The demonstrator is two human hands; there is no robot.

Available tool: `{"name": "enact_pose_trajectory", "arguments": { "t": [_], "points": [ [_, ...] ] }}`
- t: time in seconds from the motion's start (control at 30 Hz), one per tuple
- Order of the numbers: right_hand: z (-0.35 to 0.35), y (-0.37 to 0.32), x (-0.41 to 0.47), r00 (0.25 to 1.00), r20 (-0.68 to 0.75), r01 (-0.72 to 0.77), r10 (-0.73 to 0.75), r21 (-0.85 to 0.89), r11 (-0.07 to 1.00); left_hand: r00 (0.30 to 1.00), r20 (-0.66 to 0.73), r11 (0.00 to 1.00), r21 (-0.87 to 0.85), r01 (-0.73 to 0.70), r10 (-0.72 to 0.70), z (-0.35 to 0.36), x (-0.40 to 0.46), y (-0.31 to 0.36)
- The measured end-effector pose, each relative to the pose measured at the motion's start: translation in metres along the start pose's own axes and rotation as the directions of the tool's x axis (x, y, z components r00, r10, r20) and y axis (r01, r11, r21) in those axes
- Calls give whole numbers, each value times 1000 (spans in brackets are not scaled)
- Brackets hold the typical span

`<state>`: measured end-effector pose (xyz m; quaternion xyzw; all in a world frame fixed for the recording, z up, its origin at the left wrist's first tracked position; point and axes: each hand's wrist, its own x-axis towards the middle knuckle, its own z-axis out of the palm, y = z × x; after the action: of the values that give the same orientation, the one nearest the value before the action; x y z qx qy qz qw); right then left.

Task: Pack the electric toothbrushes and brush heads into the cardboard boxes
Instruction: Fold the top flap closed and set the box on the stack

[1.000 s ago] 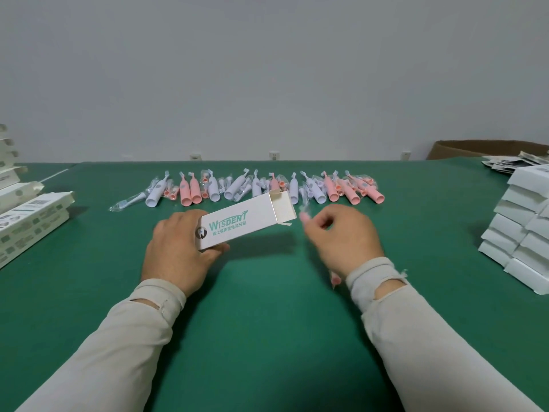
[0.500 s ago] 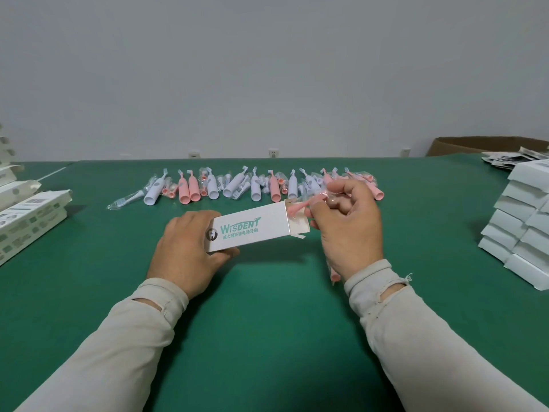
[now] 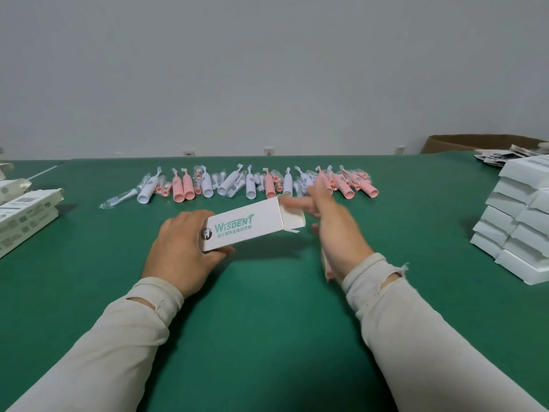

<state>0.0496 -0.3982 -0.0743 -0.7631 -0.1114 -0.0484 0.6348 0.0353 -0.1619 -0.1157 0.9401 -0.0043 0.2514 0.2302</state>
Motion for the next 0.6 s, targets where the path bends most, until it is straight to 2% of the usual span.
{"name": "enact_pose_trajectory", "arguments": {
  "t": [0.03, 0.07, 0.1, 0.17, 0.23, 0.3, 0.37, 0.43, 0.47, 0.53, 0.6],
  "points": [
    [-12, -2, 2, 990, -140, 8, -12, -28, 1000, 1000, -4, 1000, 10, 12, -12, -1, 1, -1],
    [-25, -2, 5, 964, -260, 18, -51, -129, 992, 1000, -7, 1000, 21, 22, -22, -1, 1, -2],
    [-38, 1, 8, 944, -318, -10, -88, -296, 955, 999, -10, 999, 27, 32, -32, -1, 2, -2],
    [-55, 5, 12, 967, -254, -144, -12, -586, 798, 998, -18, 998, 27, 53, -52, -2, 1, -2],
    [-55, 8, 11, 968, -163, -249, 193, -734, 632, 998, -23, 998, 27, 62, -61, -2, 1, -2],
    [-47, 8, 8, 950, -87, -237, 299, -826, 512, 998, -19, 998, 25, 62, -61, -2, 2, -1],
    [-39, 11, 7, 947, -30, -187, 320, -863, 470, 998, -18, 998, 29, 56, -56, -2, 1, -1],
    [-33, 16, 8, 951, 12, -155, 310, -848, 508, 999, -12, 998, 32, 51, -50, -3, 1, 0],
    [-31, 18, 9, 950, 44, -147, 309, -812, 565, 999, -8, 998, 35, 49, -49, -3, 1, 1],
    [-29, 23, 9, 953, 101, -151, 285, -660, 736, 999, -5, 998, 37, 53, -53, -3, 1, 1],
    [-29, 21, 11, 983, 9, -162, 184, -438, 884, 998, -5, 998, 38, 56, -56, -4, 1, 1]
  ]
}}
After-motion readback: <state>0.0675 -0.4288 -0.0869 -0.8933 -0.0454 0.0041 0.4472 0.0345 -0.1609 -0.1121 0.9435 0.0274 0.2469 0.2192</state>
